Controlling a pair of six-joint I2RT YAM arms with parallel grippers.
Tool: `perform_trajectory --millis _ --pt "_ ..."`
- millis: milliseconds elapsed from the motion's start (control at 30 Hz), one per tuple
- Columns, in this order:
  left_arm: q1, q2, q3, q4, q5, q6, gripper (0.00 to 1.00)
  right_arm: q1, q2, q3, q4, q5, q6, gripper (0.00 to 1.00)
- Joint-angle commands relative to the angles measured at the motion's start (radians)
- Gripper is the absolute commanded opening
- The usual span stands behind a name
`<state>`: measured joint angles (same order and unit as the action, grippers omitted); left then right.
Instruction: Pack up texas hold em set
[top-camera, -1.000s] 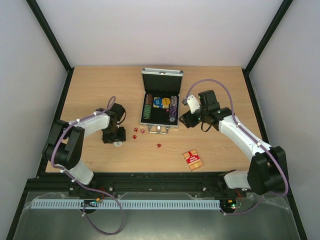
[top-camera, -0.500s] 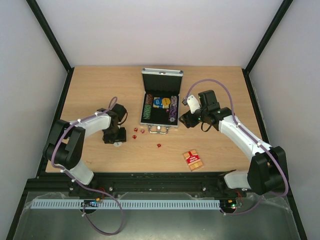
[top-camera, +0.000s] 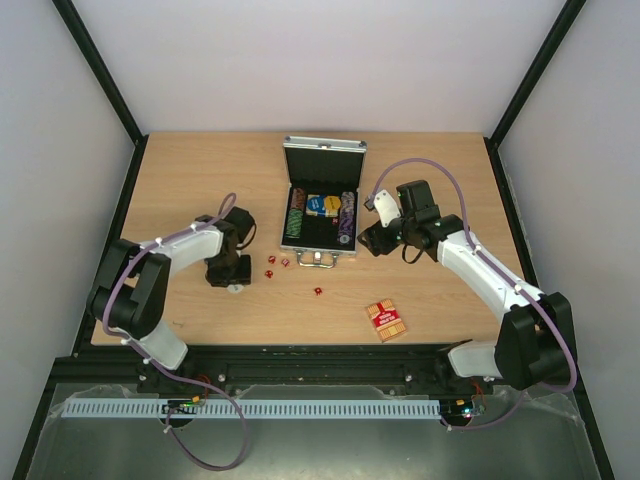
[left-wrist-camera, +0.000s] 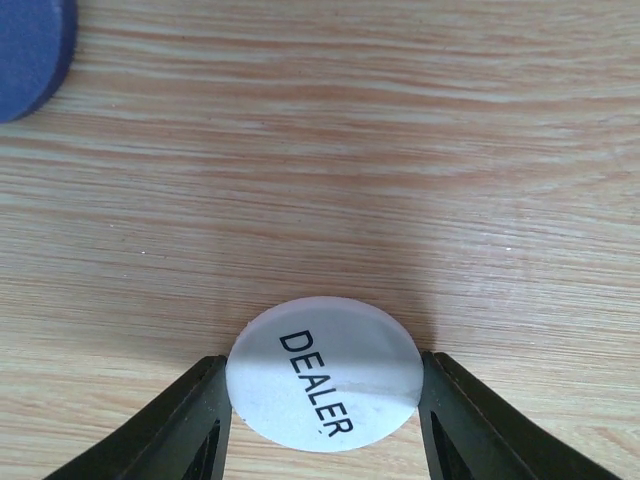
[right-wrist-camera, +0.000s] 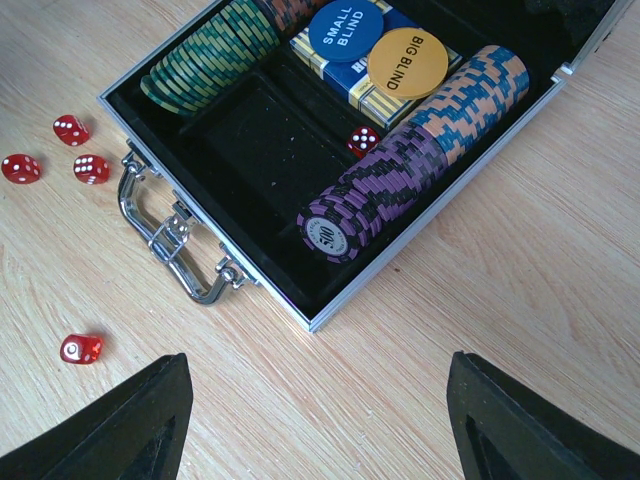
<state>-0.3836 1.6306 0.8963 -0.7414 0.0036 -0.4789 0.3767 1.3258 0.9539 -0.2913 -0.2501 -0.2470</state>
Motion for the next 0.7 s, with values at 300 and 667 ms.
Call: perform_trajectory --millis 300,667 --pt "-0.074 -0.061 0.303 -0.141 -0.085 -0.020 0.47 -0.005 0.003 -0.009 -0.025 -0.010 -0.009 0.71" --pt "-0.153 0.219 0.645 -0.008 0.002 -0.022 0.46 -0.005 0.001 -0.009 -0.023 -0.002 -0.005 0.71"
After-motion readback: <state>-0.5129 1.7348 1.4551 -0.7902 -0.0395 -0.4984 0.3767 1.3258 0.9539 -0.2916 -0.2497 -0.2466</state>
